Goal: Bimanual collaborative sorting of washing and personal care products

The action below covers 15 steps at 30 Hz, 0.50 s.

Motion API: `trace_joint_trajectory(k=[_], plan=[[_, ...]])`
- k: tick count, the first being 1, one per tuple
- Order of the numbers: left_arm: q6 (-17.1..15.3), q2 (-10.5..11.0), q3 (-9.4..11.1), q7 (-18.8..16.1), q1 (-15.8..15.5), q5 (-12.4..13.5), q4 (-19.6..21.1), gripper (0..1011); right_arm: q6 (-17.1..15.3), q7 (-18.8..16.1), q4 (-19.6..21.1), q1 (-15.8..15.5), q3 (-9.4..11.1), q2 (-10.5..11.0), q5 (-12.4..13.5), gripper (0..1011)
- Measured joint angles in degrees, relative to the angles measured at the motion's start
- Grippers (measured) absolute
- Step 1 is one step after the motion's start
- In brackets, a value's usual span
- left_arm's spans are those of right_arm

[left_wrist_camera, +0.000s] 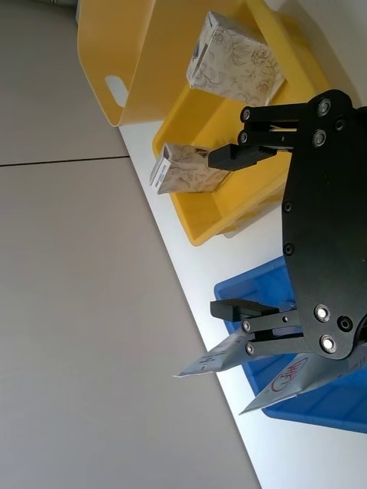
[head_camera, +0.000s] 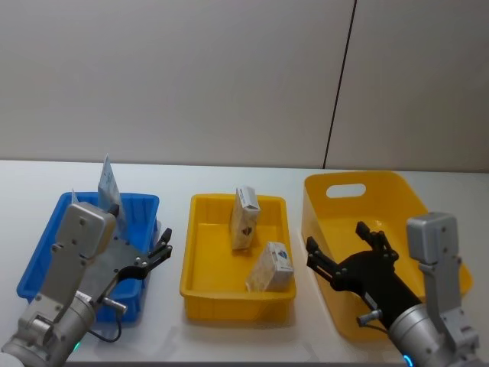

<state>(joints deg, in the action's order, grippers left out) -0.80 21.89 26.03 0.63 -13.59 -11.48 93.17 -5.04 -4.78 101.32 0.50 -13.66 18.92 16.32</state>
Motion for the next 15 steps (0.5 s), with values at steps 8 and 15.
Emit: trace_joint_trajectory(k=[8,15], plan=[[0.0,0.0,0.0,0.0,0.0,0.0,0.0,1001,-4.99,-0.82,-0.25,1.88,-1.05,-0.68,0.25,1002],[0.0,0.0,0.0,0.0,0.0,0.0,0.0,1001,-9.77,-0.88,-1.61,3.84,-2.04,-2.03,0.65,1002]])
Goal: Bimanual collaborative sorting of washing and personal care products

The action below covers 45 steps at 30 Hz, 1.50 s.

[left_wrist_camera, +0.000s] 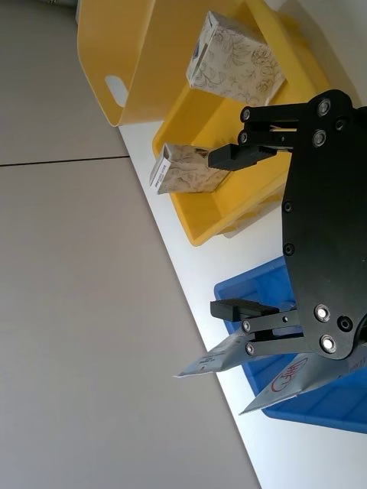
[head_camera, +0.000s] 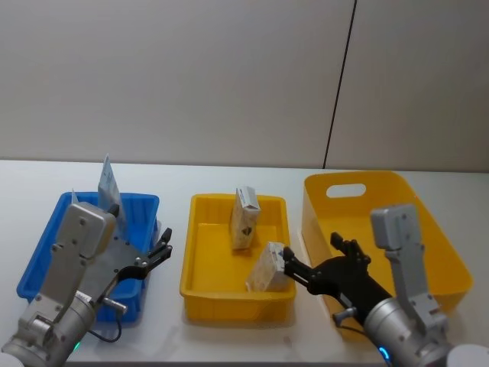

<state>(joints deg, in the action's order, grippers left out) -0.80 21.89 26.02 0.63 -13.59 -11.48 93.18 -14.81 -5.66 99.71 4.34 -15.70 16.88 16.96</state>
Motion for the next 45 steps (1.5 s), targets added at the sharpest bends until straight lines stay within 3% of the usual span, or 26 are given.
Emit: trace_joint_trajectory(k=[4,12,23,45], plan=[[0.0,0.0,0.0,0.0,0.0,0.0,0.0,1001,-2.61,0.53,-1.48,1.25,-0.49,-1.47,0.21,1002],[0.0,0.0,0.0,0.0,0.0,0.0,0.0,1001,-4.52,1.99,-4.23,2.47,-0.41,-4.22,0.7,1002],[0.0,0.0,0.0,0.0,0.0,0.0,0.0,1001,-4.24,2.49,-10.09,4.91,0.32,-7.72,1.74,1002],[0.0,0.0,0.0,0.0,0.0,0.0,0.0,1001,-3.9,0.19,-20.64,11.17,0.36,-11.61,2.46,1002]])
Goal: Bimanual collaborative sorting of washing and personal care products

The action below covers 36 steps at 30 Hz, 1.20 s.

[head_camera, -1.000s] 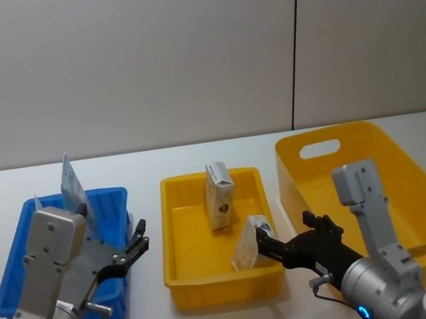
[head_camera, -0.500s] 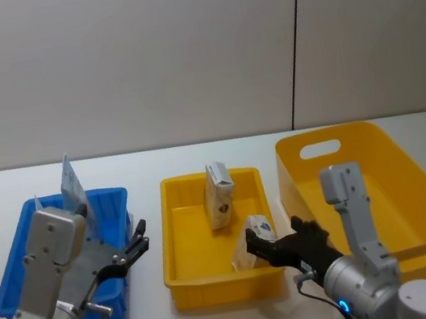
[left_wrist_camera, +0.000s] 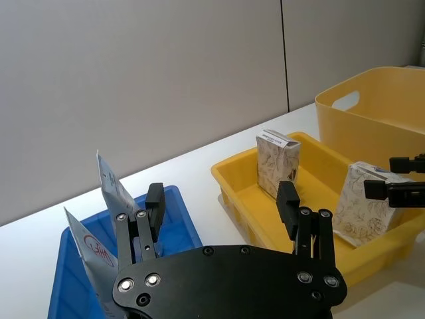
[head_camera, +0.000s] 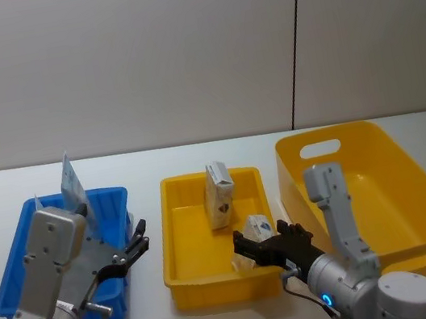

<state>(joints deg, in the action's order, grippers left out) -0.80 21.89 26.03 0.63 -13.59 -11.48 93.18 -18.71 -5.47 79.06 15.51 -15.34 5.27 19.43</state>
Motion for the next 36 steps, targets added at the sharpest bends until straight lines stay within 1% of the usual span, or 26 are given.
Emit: trace_joint_trajectory(k=[6,15,17,21,22,23,24,31,36], plan=[[0.0,0.0,0.0,0.0,0.0,0.0,0.0,1001,-0.32,-0.37,-2.4,1.31,0.23,-0.99,0.16,1002],[0.0,0.0,0.0,0.0,0.0,0.0,0.0,1001,-0.64,-0.51,-4.62,2.39,0.55,-2.15,0.21,1000],[0.0,0.0,0.0,0.0,0.0,0.0,0.0,1001,-0.73,-0.51,-4.86,2.52,0.65,-2.38,0.21,945],[0.0,0.0,0.0,0.0,0.0,0.0,0.0,1001,-1.06,-0.46,-5.12,2.65,0.73,-2.77,0.19,884],[0.0,0.0,0.0,0.0,0.0,0.0,0.0,1001,-1.18,-0.42,-5.16,2.67,0.75,-2.88,0.16,829],[0.0,0.0,0.0,0.0,0.0,0.0,0.0,1001,-1.24,-0.38,-5.18,2.68,0.77,-2.95,0.13,814],[0.0,0.0,0.0,0.0,0.0,0.0,0.0,1001,-1.34,-0.34,-5.18,2.68,0.78,-3.0,0.09,773],[0.0,0.0,0.0,0.0,0.0,0.0,0.0,1001,-1.96,0.2,-5.08,2.66,0.87,-3.43,-0.46,579],[0.0,0.0,0.0,0.0,0.0,0.0,0.0,1001,-2.5,0.84,-4.65,2.47,0.88,-3.66,-1.04,401]])
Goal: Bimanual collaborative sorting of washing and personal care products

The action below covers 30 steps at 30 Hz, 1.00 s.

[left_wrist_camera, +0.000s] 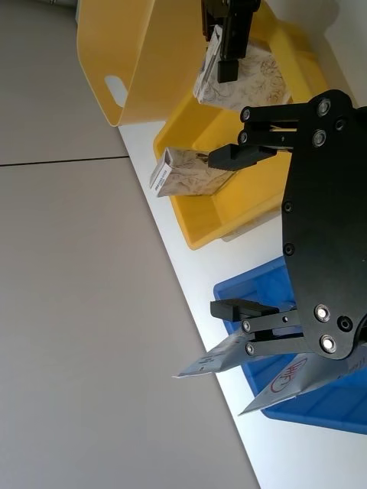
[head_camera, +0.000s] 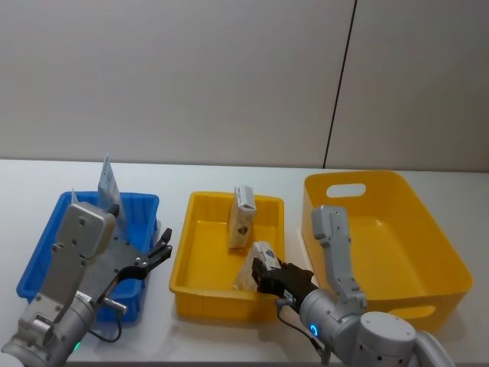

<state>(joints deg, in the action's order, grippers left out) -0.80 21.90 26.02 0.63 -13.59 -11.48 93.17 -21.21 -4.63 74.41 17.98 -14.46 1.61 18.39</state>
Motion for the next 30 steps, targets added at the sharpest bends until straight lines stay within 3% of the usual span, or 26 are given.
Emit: trace_joint_trajectory(k=[6,16,30], plan=[[0.0,0.0,0.0,0.0,0.0,0.0,0.0,1001,-0.37,0.79,0.87,-0.26,-0.12,-0.05,-0.95,308],[0.0,0.0,0.0,0.0,0.0,0.0,0.0,1001,0.19,1.99,2.97,-0.83,-0.7,0.26,-3.17,294],[0.0,-0.01,0.0,0.0,0.0,0.0,0.0,1001,4.2,2.88,8.08,-1.5,-2.46,2.44,-8.31,294]])
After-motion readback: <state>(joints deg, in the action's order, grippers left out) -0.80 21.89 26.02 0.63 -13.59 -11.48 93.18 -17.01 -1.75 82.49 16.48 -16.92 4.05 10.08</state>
